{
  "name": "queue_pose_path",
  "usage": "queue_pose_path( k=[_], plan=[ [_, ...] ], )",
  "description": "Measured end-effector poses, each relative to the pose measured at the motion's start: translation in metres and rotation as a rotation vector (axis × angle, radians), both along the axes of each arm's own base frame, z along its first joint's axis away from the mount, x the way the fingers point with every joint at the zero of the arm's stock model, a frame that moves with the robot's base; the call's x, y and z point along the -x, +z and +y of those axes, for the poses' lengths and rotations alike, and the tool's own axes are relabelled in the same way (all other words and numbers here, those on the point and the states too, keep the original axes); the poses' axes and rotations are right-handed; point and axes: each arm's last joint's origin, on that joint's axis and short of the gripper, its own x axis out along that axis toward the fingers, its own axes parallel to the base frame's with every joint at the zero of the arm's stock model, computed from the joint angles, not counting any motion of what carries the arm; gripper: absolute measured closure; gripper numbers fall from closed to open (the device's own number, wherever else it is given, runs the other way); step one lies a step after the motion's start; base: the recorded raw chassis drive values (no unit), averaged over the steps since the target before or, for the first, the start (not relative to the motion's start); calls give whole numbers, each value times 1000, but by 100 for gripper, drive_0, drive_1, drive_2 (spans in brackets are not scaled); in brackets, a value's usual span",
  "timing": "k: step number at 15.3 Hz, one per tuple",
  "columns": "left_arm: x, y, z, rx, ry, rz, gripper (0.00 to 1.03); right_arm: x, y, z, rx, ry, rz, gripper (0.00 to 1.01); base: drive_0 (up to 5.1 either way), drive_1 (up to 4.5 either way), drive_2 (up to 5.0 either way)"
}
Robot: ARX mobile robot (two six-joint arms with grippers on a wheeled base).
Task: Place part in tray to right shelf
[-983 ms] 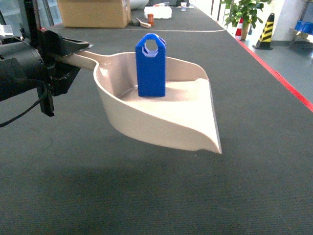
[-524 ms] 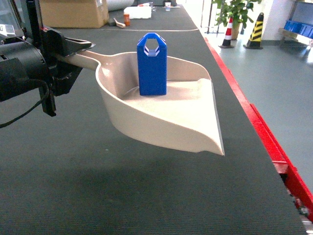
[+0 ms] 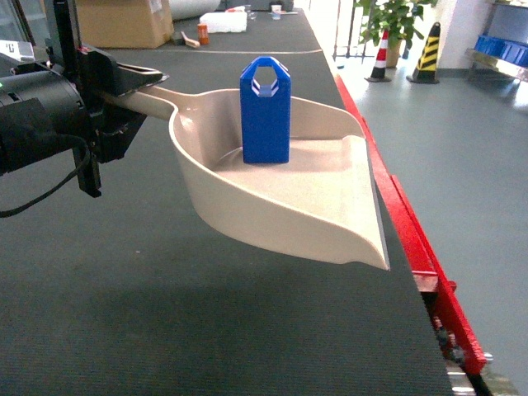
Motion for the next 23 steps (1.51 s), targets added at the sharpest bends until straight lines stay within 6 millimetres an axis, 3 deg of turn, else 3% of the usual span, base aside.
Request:
queue_pose_path(
  k=[23],
  plan=[
    [0,-1,1,-1,4,7,89,0,0,0,0,0,1,3,500,-240,-240]
  ],
)
